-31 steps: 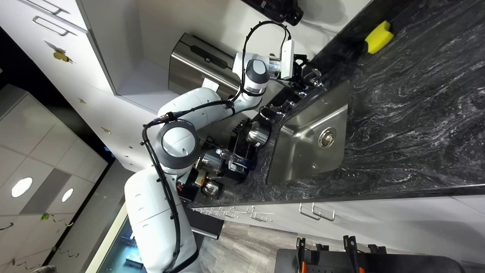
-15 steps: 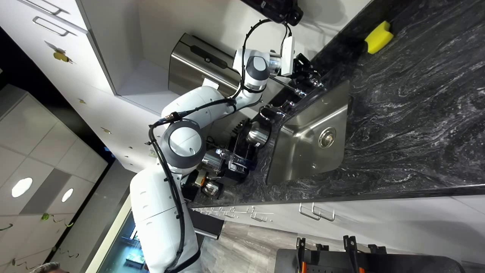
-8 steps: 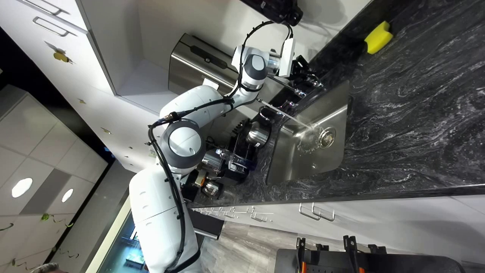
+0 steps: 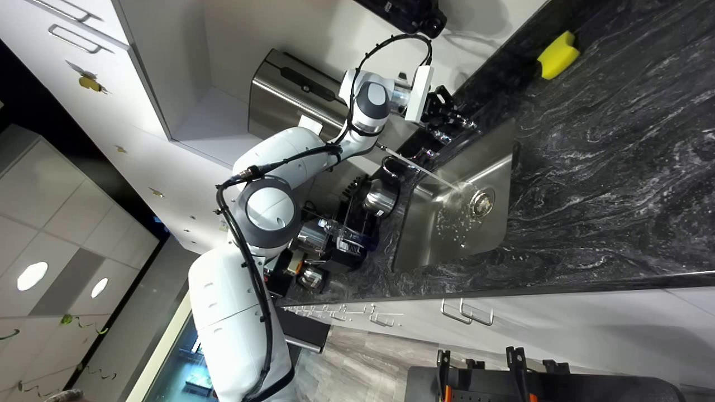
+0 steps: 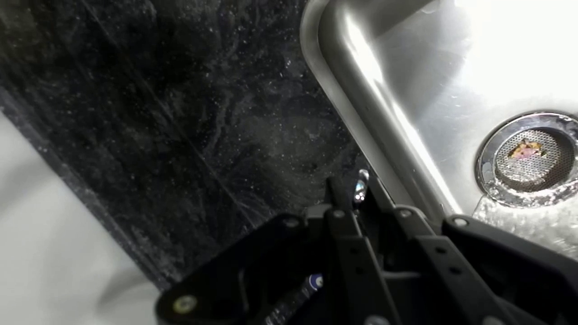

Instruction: Open the tap

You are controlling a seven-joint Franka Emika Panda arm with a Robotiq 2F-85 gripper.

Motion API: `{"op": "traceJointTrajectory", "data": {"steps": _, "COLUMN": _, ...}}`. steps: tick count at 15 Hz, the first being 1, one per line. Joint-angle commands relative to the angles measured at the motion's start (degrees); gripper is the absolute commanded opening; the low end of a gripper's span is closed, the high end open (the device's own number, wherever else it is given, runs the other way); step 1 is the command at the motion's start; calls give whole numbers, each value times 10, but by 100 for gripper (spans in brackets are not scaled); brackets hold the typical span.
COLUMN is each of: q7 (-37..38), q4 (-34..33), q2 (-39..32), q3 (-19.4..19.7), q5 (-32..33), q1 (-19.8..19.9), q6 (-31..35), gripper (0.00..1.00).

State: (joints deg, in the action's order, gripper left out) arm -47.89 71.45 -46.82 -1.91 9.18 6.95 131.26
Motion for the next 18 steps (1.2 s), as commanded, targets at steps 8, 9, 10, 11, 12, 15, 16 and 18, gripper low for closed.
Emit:
{"op": "traceJointTrajectory", "data": {"steps": 8, "q7": -3, "q4": 10, "q2": 35, "q3": -9, "q5": -9, "q1": 3, "q6": -20, "gripper": 55}}
{"op": "traceJointTrajectory", "data": {"steps": 9, "q7": -2, "q4": 13, "q2": 43, "q3": -10, "q5": -10, "q1": 2, "q6": -24, "gripper": 61}}
{"op": "traceJointTrajectory", "data": {"steps": 10, "q7": 2, "q4": 16, "q2": 52, "q3": -9, "q5": -8, "q1": 0, "q6": -34, "gripper": 70}}
{"op": "traceJointTrajectory", "data": {"steps": 11, "q7": 1, "q4": 21, "q2": 61, "q3": -10, "q5": -10, "q1": 1, "q6": -43, "gripper": 78}}
{"op": "traceJointTrajectory", "data": {"steps": 12, "q7": 7, "q4": 26, "q2": 73, "q3": -6, "q5": -7, "q1": -3, "q6": -59, "gripper": 85}}
{"op": "traceJointTrajectory", "data": {"steps": 15, "q7": -4, "q4": 39, "q2": 103, "q3": -13, "q5": -16, "q1": 0, "q6": -111, "gripper": 100}}
{"op": "traceJointTrajectory", "data": {"steps": 16, "q7": -10, "q4": 44, "q2": 112, "q3": -18, "q5": -23, "q1": 2, "q6": -124, "gripper": 100}}
{"op": "traceJointTrajectory", "data": {"steps": 18, "q7": -13, "q4": 52, "q2": 128, "q3": -21, "q5": -31, "q1": 2, "q6": -142, "gripper": 100}}
